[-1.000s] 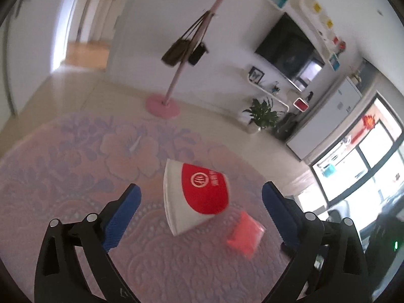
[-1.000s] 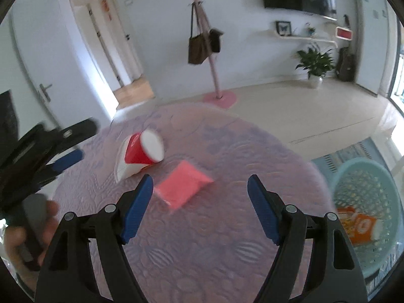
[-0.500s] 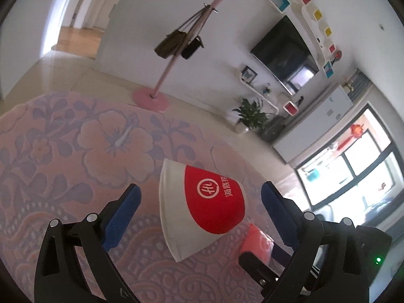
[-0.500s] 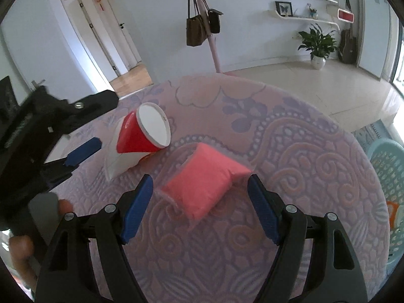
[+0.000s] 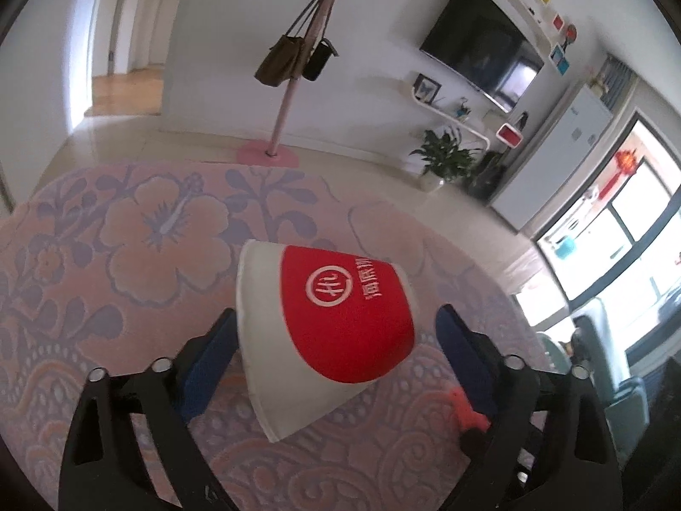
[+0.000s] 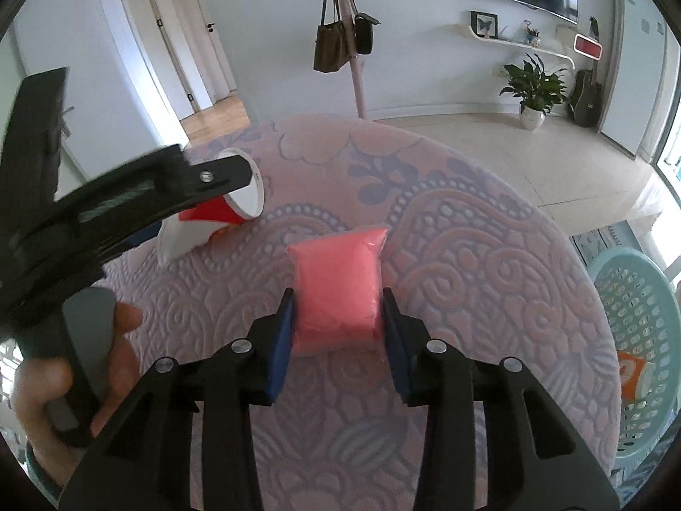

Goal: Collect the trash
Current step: 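Grasp the red-white paper cup with the left tool while the right tool grasps the pink packet, then carry the paper cup and pink packet to the basket and release both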

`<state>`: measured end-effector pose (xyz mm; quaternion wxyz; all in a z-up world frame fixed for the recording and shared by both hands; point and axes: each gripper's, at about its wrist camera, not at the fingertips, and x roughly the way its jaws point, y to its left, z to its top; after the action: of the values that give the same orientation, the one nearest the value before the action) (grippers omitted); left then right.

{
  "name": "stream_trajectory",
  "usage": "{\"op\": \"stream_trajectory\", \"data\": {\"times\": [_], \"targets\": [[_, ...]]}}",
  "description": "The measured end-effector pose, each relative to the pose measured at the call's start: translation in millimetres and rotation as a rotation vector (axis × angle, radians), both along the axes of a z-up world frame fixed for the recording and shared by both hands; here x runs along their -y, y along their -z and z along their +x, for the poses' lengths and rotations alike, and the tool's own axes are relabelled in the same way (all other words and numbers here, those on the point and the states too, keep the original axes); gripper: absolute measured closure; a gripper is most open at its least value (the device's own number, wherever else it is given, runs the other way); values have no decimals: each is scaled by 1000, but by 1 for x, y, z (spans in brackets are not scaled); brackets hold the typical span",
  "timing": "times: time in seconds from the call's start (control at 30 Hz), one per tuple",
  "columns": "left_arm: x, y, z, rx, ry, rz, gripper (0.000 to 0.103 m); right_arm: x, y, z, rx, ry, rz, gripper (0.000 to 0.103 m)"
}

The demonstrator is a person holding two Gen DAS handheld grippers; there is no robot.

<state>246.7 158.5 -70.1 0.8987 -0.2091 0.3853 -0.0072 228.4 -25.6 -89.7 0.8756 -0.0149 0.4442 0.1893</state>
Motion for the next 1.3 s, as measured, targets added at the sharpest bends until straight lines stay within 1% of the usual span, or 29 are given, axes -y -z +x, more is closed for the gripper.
{"op": "stream_trajectory", "data": {"times": [0.03,0.13,0.27,0.43,0.53,0.67,0.77,0.87,1.0,1.03,1.1,1.17,1.3], "targets": [[0,0,1,-5,-3,8,25,3,-1,-3,5,2,2,68],[-4,-1,-1,-1,-17,0,26,10,-4,-10,19,2,8,68],[-4,-5,-10,9,-28,18,27,22,-9,-18,27,16,24,68],[8,-27,-26,63,-9,32,27,49,-25,-29,70,57,58,68],[23,-46,-38,110,14,38,27,70,-41,-31,96,81,92,68],[59,-71,-47,164,65,63,27,101,-63,-35,144,131,131,68],[90,-84,-50,192,117,78,27,134,-75,-38,181,191,141,68],[125,-90,-50,213,179,90,27,165,-79,-39,195,250,139,68],[173,-85,-47,215,270,102,27,213,-74,-36,180,339,147,68],[190,-80,-45,203,303,116,27,225,-70,-34,165,365,152,68],[211,-68,-42,190,341,126,27,244,-62,-32,141,406,158,68],[232,-56,-36,161,380,120,27,263,-52,-30,116,449,152,68],[261,-36,-19,101,435,87,27,301,-27,-26,37,563,139,68]]}}
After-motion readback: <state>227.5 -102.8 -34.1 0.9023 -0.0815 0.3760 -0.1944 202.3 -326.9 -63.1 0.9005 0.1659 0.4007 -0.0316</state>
